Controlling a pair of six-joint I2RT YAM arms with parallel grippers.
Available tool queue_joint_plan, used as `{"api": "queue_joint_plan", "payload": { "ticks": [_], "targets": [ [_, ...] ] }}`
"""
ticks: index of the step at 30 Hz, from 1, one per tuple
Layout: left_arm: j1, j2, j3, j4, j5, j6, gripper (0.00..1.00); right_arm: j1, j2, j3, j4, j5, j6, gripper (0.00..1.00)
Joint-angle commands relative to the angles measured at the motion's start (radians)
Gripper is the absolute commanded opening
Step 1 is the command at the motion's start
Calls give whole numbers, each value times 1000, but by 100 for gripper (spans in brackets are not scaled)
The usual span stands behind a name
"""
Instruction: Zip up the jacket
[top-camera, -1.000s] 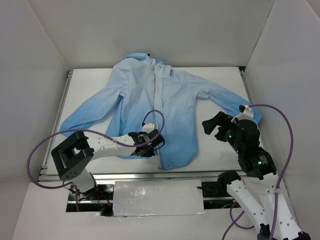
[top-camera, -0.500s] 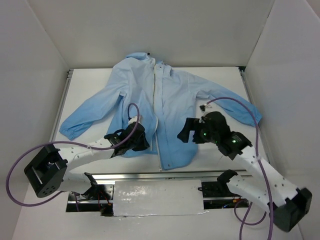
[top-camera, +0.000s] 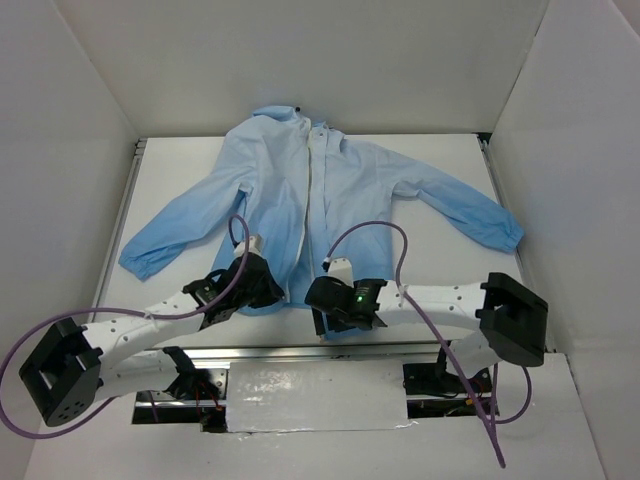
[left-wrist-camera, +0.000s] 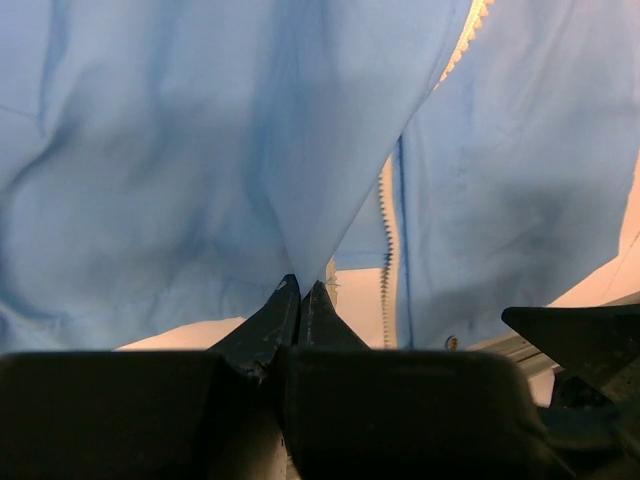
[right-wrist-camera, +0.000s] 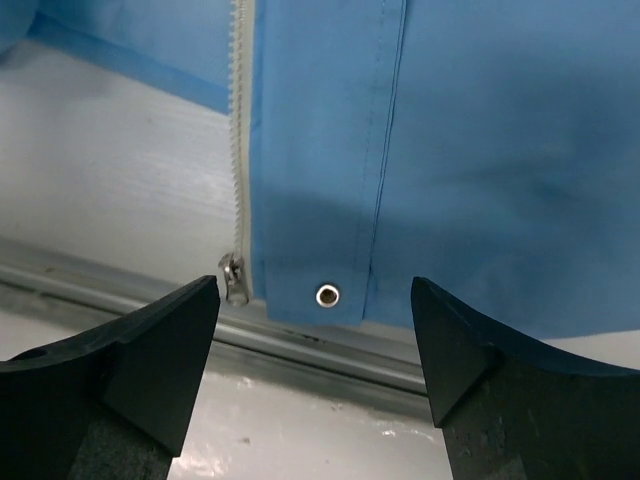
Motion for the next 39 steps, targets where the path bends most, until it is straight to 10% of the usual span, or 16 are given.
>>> {"api": "queue_joint_plan", "payload": {
  "ticks": [1,14,20,39],
  "targets": [
    [12,-36,-16,-6,-25,-11,0,13,56,48,30,78,71,83],
    [23,-56,-53,16,-19,-7,0,32,248,25,101,-24,95,56],
    [23,-71,-67,19,-13,-7,0,32,312,25,107,-25,114,0],
    [41,-160,-130,528,148,-7,0,-81,-347,-269,620,113,267,0]
  ]
}}
